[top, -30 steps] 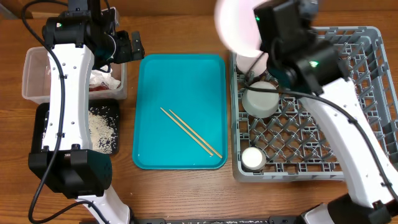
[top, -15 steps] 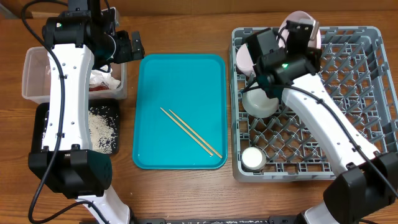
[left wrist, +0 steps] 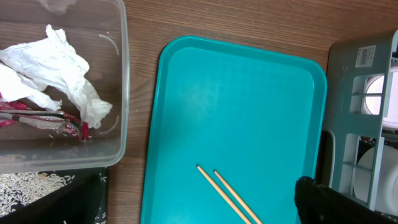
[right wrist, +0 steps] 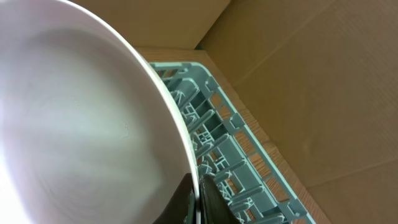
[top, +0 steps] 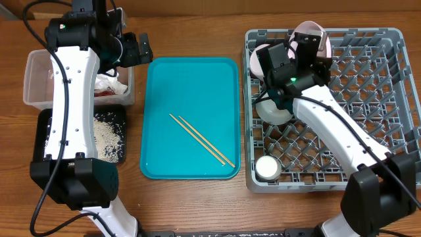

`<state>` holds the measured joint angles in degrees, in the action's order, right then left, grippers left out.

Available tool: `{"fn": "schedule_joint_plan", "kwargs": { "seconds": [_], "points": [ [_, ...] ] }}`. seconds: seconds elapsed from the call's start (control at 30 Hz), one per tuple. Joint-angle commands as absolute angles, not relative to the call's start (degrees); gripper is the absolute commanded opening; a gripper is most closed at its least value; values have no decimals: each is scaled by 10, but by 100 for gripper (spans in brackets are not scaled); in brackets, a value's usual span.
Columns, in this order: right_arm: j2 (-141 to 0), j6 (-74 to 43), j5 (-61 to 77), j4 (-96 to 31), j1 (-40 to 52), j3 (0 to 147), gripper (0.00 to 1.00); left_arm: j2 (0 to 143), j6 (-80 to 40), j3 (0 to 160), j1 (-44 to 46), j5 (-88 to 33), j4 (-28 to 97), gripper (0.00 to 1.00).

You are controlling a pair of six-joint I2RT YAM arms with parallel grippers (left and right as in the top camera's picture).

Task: Sort waste into correct bins and load items into the dishwasher
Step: 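Lift the pink plate and stand it upright in the rack's back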

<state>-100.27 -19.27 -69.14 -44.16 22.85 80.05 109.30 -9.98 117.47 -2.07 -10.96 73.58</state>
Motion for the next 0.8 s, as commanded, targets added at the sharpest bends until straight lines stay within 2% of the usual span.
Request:
{"fn": "schedule_joint_plan", "kwargs": {
  "seconds": [0.0,0.13,0.17,0.2,0.3,0.53,0.6,0.67,0.77],
  "points": [
    [-1023,-193,-693,-437,227,799,4,1089,-99,1187,-19,-114,735,100],
    [-1027,-195,-693,-430,227,799,6,1089,-99,1187,-19,-114,735,100],
    [-1027,-195,-693,-423,227,799,30,1089,-99,1187,-19,-114,735,100],
    [-1027,-195,-693,-418,227,799,43,1089,-99,1187,-19,-114,735,100],
    [-1024,-195,-686,-408,227,801,64,1089,-99,1187,-19,-114,735,100],
    [-965,-190,-570,-439,227,840,79,1089,-99,1187,-19,-114,735,100],
    [-910,-190,-490,-465,228,871,100,1089,-99,1187,-19,-114,735,100],
    [-867,-190,-382,-472,231,883,100,1089,-99,1187,-19,-114,735,100],
    [-817,-188,-112,-471,236,882,97,1089,-99,1187,-19,-114,735,100]
  ]
}}
